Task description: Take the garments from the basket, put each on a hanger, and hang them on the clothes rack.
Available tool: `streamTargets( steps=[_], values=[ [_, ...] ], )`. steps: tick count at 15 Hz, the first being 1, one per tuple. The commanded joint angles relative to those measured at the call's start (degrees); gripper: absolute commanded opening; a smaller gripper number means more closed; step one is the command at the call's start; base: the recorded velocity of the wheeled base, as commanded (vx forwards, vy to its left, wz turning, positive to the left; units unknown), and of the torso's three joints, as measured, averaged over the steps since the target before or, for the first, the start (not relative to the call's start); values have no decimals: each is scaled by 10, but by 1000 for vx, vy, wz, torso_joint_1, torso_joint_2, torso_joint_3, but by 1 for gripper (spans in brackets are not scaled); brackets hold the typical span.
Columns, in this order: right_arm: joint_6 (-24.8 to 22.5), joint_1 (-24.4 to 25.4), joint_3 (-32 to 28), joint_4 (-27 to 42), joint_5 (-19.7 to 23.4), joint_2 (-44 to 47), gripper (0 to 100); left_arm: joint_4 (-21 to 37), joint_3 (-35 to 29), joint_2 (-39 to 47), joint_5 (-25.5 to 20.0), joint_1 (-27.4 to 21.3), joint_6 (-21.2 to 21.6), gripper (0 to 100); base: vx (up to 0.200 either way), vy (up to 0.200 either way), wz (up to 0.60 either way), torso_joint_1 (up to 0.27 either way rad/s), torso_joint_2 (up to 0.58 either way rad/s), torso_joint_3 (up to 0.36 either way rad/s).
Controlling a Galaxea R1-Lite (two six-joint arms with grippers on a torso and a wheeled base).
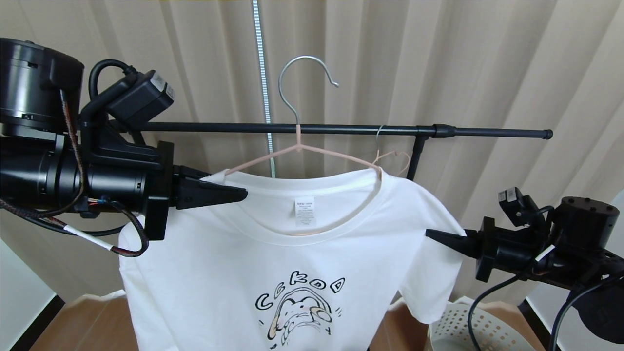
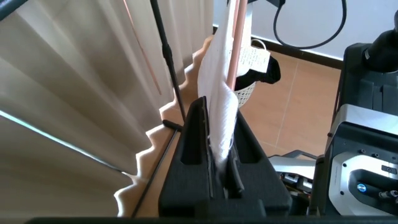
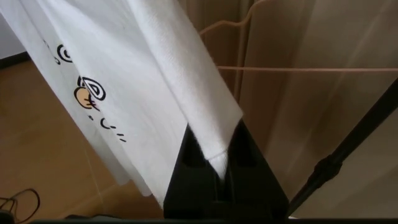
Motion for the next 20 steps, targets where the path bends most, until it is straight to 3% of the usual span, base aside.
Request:
streamTargets(
  steps=[1,3,4,12,20],
  values=[
    [0,0,2,0,0,-6,0,0,4,1,0,0,0,0,0,0,0,0,0,0],
    [-1,1,16,0,0,-22,0,-1,6,0,0,0,-1,0,0,0,0,0,0,0],
    [-1,2,19,0,1,-29,100,0,7,-1,0,4,-1,0,0,0,0,0,0,0],
    [3,3,14,1,0,-49,100,-2,64,-17,0,111,-1,0,0,0,0,0,0,0],
    [8,3,12,1,-1,-48,100,-1,92,10,15,126,6,0,0,0,0,0,0,0]
  ],
)
